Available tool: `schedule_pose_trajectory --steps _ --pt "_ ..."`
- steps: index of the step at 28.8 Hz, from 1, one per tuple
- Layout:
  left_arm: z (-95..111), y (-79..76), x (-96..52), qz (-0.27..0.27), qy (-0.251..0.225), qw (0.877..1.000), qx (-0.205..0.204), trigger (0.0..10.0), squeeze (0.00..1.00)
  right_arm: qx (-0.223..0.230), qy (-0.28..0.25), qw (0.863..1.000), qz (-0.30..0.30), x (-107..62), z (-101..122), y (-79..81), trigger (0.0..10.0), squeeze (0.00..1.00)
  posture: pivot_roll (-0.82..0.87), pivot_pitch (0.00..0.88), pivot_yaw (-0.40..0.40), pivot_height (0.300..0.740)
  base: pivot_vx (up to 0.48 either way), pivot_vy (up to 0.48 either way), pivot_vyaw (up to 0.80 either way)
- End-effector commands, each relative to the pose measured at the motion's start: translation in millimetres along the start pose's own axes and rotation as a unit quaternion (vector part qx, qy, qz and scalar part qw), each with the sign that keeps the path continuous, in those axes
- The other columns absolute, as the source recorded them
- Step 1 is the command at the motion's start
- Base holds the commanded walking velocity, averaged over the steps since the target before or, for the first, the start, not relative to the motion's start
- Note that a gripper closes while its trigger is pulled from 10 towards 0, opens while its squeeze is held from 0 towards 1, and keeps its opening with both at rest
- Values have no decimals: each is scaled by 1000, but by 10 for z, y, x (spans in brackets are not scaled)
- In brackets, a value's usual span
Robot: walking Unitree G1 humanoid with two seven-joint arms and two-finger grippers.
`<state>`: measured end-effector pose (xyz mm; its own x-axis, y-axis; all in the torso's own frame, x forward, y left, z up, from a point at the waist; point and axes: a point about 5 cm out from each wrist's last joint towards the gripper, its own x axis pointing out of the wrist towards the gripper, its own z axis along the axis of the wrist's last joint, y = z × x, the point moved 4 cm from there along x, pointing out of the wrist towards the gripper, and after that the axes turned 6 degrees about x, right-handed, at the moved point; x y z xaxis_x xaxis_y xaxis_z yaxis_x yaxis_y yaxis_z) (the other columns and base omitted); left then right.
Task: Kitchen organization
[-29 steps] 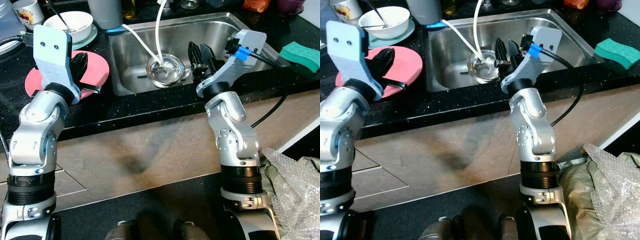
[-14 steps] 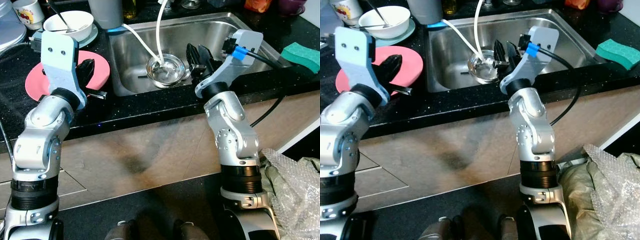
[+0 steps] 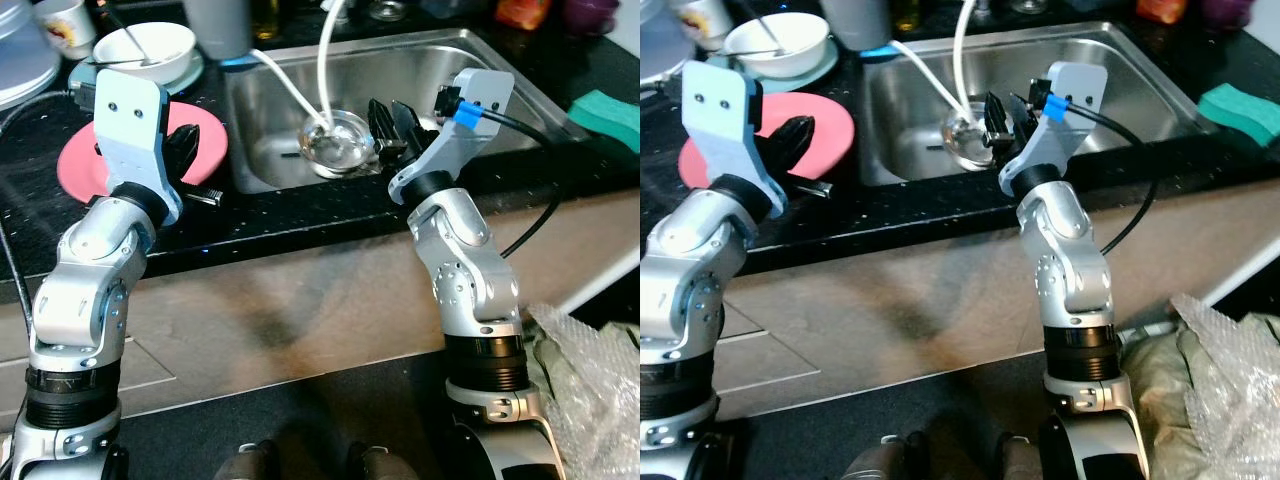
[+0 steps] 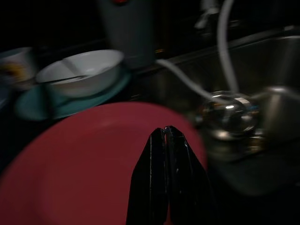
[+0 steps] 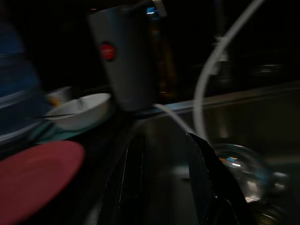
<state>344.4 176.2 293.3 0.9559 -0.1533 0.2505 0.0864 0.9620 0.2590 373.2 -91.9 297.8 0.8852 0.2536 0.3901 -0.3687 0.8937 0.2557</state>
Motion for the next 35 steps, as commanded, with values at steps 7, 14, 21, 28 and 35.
schedule_pose_trajectory --steps 7,14,21,28,35 --pt "-46 -3 -39 0 13 1000 4 10000 0 -11 7 1000 3 -25 -16 28 10000 0 45 187 14 740 0 0 800" --pt "-61 0 -41 -1 20 1000 0 10000 0 -2 10 1000 -7 -32 -42 -2 10000 0 44 190 14 740 0 0 186" --pt "-53 -2 -35 -2 20 1000 10 10000 0 -1 9 1000 -8 -34 -40 -8 10000 0 44 187 15 740 0 0 0" --pt "-52 -10 -28 -5 24 999 21 10000 0 -1 8 1000 -8 -30 -32 -8 10000 0 42 185 16 740 0 -206 0" --pt "-80 58 -43 20 27 999 -9 10000 0 -2 6 1000 -8 -31 -21 -17 10000 0 40 182 15 740 0 -274 0"
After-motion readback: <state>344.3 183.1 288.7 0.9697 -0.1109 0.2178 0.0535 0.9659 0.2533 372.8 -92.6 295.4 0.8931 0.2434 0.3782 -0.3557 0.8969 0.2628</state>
